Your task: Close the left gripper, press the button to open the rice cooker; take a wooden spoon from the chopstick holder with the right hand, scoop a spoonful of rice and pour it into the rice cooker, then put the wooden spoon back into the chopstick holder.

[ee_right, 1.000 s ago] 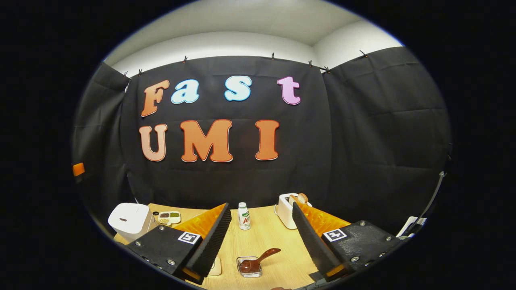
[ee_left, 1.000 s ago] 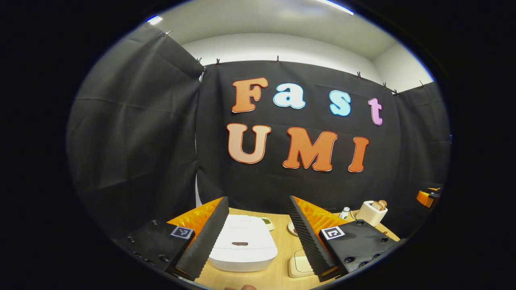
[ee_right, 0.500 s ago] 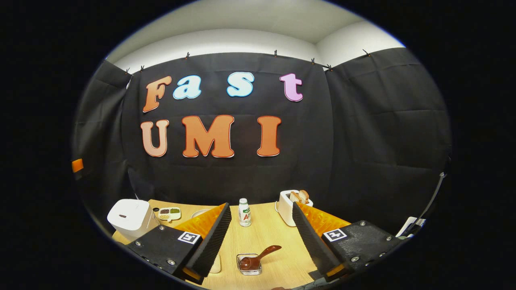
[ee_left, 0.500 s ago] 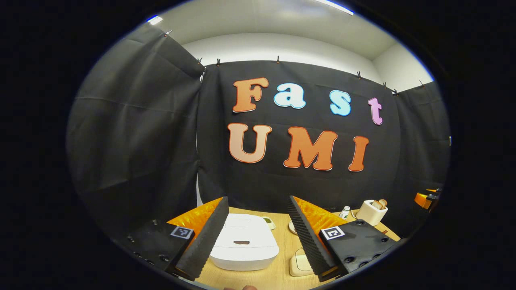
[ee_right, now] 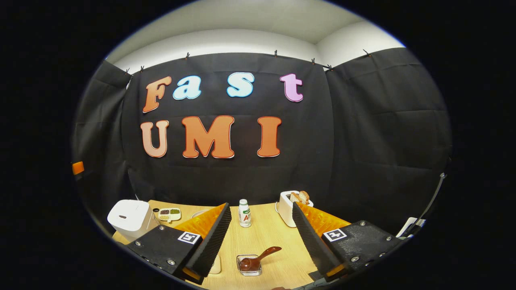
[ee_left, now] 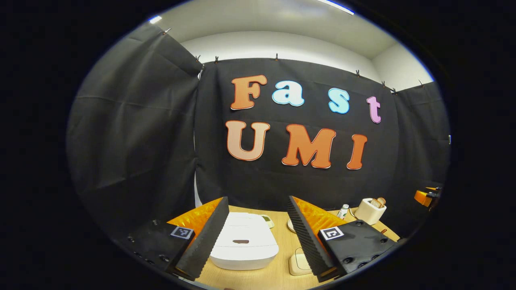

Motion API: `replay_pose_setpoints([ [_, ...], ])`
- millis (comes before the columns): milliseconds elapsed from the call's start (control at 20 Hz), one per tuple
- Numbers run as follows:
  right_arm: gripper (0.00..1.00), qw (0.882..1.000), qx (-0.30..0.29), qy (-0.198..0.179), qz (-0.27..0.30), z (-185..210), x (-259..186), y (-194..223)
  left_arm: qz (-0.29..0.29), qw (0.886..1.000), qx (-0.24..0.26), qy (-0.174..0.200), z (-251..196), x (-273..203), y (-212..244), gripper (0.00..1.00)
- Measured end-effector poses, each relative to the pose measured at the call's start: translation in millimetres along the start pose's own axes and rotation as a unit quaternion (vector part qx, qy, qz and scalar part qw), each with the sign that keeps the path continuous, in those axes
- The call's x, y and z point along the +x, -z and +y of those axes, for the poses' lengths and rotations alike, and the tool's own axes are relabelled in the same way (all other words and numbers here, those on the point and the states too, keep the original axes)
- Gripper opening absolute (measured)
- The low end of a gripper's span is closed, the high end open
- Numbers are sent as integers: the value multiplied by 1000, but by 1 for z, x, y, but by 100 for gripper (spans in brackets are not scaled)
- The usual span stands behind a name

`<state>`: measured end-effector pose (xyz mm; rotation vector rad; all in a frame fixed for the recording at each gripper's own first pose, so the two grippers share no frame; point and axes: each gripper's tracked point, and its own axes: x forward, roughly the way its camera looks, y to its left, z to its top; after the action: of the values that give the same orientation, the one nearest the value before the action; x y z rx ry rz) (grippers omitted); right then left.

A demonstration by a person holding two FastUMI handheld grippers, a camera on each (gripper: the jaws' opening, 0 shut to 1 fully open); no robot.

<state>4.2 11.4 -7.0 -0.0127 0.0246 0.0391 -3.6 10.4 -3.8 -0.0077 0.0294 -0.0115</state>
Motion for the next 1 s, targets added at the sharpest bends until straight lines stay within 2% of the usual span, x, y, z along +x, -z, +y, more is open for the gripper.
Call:
replay_pose_setpoints([
  [50, 95, 1000, -1, 0, -1, 0, 0, 0, 0, 1000, -1, -4, 1, -2, 1, 95],
  [150, 95, 1000, -1, 4, -2, -4, 2, 0, 3, 1000, 6, -17, 7, -1, 2, 74],
  [200, 95, 1000, -1, 4, -3, -5, 2, -1, 5, 1000, 8, -15, 8, 2, 3, 67],
  [250, 95, 1000, 0, 5, -2, -5, 2, 0, 6, 1000, 10, -11, 5, 1, 2, 48],
  [300, 95, 1000, 2, 5, -2, -6, 3, 1, 2, 1000, 8, -10, 3, -1, 4, 41],
  [350, 95, 1000, 3, 5, -2, -6, 3, 1, -4, 1000, 3, -18, 8, -2, -4, 23],
  [450, 95, 1000, 2, 5, -1, -6, 4, 3, 1, 1000, 0, -4, 5, 0, -1, 6],
  [600, 95, 1000, -1, 4, 2, -5, 5, 5, 24, 1000, -1, 12, -3, 0, 9, 5],
  [800, 95, 1000, -1, -2, 8, 0, 7, 9, 81, 996, 13, 24, 3, 27, 44, 4],
  [1000, 95, 1000, -9, 6, 17, -4, 12, 18, 143, 988, 7, 50, -2, 70, 83, 5],
])
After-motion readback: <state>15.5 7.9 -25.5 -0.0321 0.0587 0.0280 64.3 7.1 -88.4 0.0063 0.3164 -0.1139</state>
